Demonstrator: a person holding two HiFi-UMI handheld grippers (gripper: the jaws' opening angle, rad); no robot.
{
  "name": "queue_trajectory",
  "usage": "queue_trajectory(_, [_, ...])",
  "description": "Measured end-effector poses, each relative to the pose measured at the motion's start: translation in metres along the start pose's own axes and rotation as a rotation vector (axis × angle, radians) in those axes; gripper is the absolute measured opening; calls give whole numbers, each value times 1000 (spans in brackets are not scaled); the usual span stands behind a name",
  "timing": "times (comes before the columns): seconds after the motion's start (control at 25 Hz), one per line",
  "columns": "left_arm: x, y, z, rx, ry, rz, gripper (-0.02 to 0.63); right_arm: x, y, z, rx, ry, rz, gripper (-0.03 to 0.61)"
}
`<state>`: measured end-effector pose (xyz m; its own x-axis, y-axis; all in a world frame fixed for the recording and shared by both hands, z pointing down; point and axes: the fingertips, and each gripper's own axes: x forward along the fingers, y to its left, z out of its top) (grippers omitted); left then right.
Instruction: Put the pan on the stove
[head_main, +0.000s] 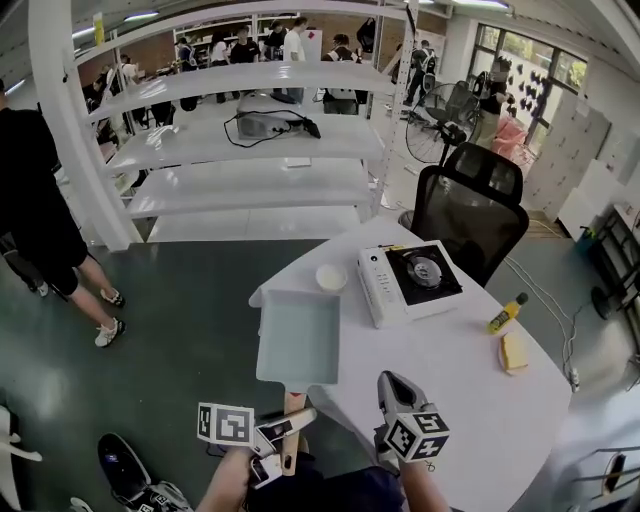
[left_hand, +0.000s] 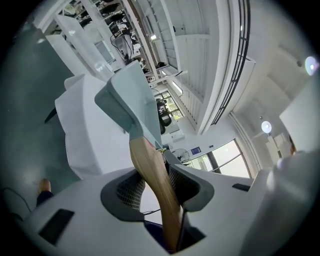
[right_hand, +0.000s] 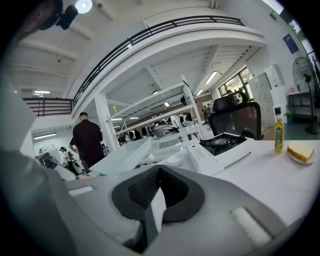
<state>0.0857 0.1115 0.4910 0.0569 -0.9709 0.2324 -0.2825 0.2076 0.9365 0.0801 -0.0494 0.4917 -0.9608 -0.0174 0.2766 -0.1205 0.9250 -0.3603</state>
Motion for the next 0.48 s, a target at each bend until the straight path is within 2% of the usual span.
queue_trajectory(0.24, [-17,29,64,37,36,5,155,61,18,9,11,-38,-27,0])
queue_trajectory(0.48, [-31,44,79,4,38,1,156,85,25,1,7,-5,-47,0])
